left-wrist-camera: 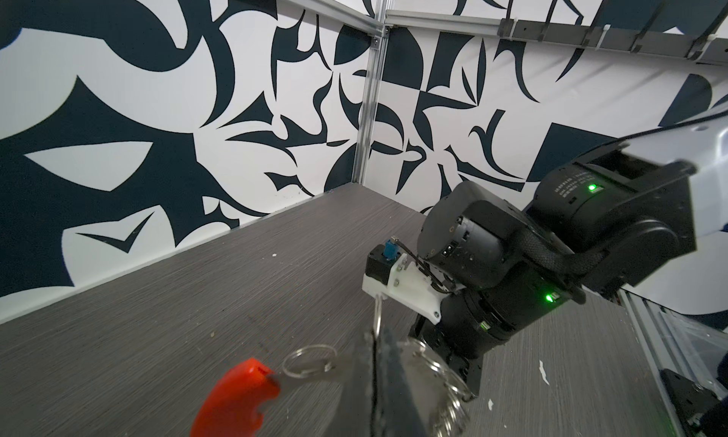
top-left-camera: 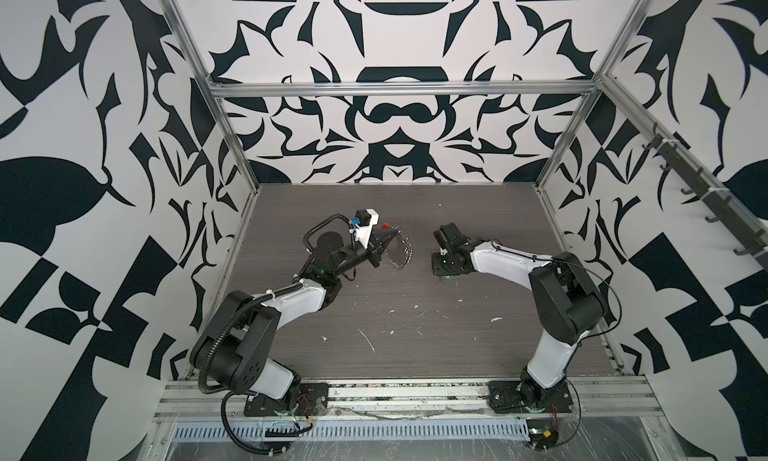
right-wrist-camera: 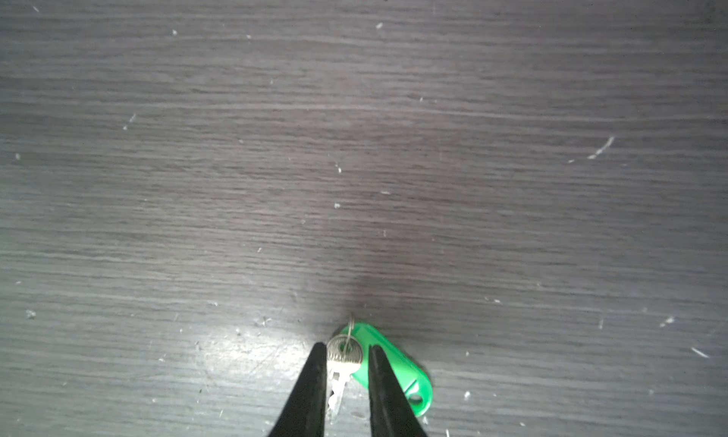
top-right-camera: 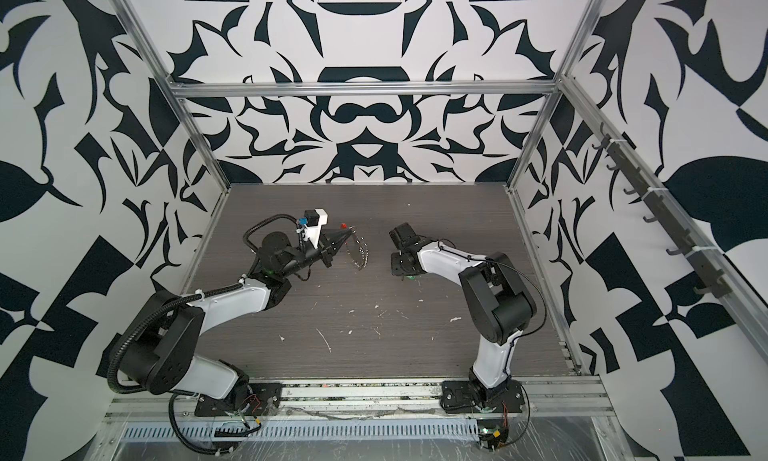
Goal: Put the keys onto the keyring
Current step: 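Close the right gripper on the green-tag key's metal ring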
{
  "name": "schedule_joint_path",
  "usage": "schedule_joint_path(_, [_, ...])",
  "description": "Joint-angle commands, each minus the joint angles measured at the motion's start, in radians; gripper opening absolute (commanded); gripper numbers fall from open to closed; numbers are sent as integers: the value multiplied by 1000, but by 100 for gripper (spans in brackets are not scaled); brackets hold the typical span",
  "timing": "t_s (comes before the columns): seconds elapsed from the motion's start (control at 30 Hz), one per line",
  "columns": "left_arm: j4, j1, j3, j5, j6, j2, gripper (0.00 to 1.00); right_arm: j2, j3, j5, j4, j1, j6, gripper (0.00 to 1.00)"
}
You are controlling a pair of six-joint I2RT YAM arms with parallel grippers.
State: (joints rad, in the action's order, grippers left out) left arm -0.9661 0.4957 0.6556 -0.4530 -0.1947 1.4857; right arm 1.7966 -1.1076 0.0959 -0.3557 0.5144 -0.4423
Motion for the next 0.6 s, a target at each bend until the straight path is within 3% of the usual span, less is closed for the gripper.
schedule_joint_path(0.0, [-30,2,12,-12,-11,-22,0,-2,-34,19,-13,3,9,24])
schedule_joint_path(0.27, [-26,2,16,-13,-16,-21,0,23,-32,25,-10,4,15,22])
schedule_joint_path(0.57, [-19,2,19,-16,-17,-21,0,28,-27,26,-5,3,23,7])
